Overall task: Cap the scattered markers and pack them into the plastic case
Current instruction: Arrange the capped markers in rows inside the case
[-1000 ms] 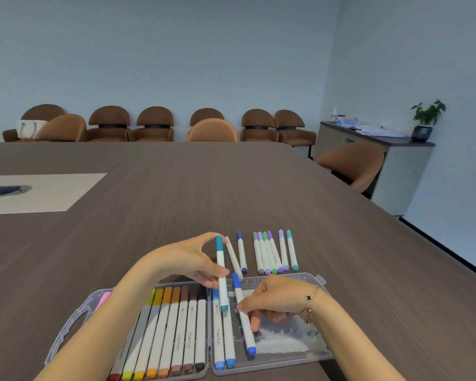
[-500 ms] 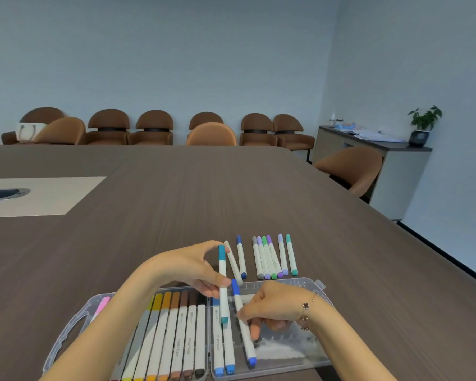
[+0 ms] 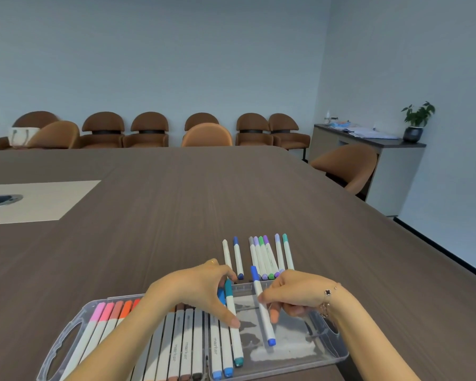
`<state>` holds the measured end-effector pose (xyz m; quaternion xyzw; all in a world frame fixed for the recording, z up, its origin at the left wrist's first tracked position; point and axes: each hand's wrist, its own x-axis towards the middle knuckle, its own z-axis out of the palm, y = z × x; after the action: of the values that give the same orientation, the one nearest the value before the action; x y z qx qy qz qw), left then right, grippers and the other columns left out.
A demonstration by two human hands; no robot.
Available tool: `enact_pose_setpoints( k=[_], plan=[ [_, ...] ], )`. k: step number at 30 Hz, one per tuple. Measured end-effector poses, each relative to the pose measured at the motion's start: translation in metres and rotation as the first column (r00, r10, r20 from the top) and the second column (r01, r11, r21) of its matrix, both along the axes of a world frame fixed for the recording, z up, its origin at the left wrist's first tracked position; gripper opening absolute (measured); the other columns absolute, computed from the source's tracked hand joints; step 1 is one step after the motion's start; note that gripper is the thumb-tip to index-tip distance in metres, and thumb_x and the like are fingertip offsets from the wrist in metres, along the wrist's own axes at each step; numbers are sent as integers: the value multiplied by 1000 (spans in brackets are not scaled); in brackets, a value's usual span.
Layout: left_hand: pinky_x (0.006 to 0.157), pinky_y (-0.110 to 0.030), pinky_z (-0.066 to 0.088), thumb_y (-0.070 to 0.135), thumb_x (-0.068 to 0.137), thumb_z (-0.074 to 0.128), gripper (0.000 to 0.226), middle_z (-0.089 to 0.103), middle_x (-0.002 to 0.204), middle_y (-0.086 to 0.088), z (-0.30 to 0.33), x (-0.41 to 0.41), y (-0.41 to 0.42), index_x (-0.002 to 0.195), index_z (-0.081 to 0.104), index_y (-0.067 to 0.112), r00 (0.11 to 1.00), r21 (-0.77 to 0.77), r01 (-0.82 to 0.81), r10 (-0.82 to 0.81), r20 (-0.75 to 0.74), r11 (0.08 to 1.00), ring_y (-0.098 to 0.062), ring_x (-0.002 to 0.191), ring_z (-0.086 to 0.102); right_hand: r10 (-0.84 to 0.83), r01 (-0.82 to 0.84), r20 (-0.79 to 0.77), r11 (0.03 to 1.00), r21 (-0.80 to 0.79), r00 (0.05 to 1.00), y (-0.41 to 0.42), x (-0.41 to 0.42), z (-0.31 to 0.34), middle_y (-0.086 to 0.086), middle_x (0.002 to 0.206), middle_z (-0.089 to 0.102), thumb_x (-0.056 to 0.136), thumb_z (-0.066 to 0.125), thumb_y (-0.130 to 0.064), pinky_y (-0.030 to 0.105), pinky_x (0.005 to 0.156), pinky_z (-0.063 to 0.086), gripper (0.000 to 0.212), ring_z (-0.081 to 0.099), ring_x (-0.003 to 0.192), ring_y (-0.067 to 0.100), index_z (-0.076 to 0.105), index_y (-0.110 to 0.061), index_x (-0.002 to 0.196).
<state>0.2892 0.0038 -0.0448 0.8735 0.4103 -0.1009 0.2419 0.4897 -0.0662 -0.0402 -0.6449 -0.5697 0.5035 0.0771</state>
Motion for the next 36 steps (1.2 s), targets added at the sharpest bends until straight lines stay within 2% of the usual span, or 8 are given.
enact_pose_setpoints(
  k=[5, 10, 17, 22, 26, 28, 32, 36],
  plan=[
    [89, -22, 44, 60, 67, 73, 78, 38, 119, 10, -3, -1, 4, 132, 41, 33, 1000, 16, 15, -15, 0, 1000, -8, 109, 44, 22, -22, 19, 1000, 7, 1000, 0, -1, 0, -4, 69, 64, 90, 54, -29, 14, 43, 31, 26, 32, 40, 5, 63, -14, 70],
    [77, -18, 41, 57, 74, 70, 54, 47, 105, 15, -6, -4, 10, 122, 61, 35, 992, 81, 22, -32, 118, 996, -5, 98, 43, 40, -40, 29, 999, 8, 999, 0, -3, -1, -4, 69, 63, 91, 55, -28, 13, 43, 32, 25, 33, 40, 5, 64, -14, 72],
    [85, -22, 47, 59, 68, 74, 59, 46, 110, 11, -14, -4, 14, 119, 54, 38, 997, 1, -19, 19, 79, 1000, -8, 99, 49, 93, -93, 40, 995, 17, 995, -3, -7, 3, -12, 52, 59, 91, 54, -30, 14, 44, 31, 29, 32, 37, 5, 64, -18, 67],
    [91, -25, 47, 54, 69, 76, 60, 46, 114, 9, -18, 0, 13, 120, 51, 34, 996, -34, -67, 69, 59, 997, -11, 105, 49, 99, -99, 49, 995, -2, 994, -3, -16, 1, -8, 61, 59, 89, 56, -36, 14, 44, 30, 29, 32, 39, 5, 65, -20, 67],
    [84, -24, 47, 53, 68, 77, 56, 53, 109, 10, -14, -3, 16, 116, 56, 34, 995, -41, -47, 51, 91, 998, -7, 97, 53, 113, -114, 116, 994, 0, 987, -3, -22, -1, -13, 44, 52, 88, 56, -39, 14, 47, 31, 32, 33, 37, 5, 63, -21, 61],
    [76, -18, 45, 46, 73, 76, 43, 58, 104, 13, -6, -12, 23, 112, 61, 36, 987, -22, -47, 50, 155, 999, -1, 86, 54, 104, -105, 107, 994, -1, 989, -4, -24, -2, -13, 45, 54, 88, 56, -38, 14, 45, 31, 31, 34, 37, 4, 63, -21, 63],
    [85, -24, 50, 35, 82, 70, 17, 64, 91, 12, 14, -44, 42, 98, 63, 35, 875, 52, -293, 246, 417, 955, -1, 88, 59, 67, -69, 81, 997, 20, 994, -4, -30, -4, -14, 46, 57, 89, 56, -37, 13, 44, 29, 31, 33, 38, 4, 59, -20, 64],
    [76, -19, 46, 36, 88, 63, 11, 63, 99, 14, 20, -68, 54, 98, 66, 34, 817, 12, -376, 325, 477, 927, -3, 93, 57, 81, -87, 121, 996, 38, 989, -3, -36, -8, -13, 37, 49, 86, 59, -42, 16, 50, 31, 36, 32, 40, 4, 57, -21, 56]
  ],
)
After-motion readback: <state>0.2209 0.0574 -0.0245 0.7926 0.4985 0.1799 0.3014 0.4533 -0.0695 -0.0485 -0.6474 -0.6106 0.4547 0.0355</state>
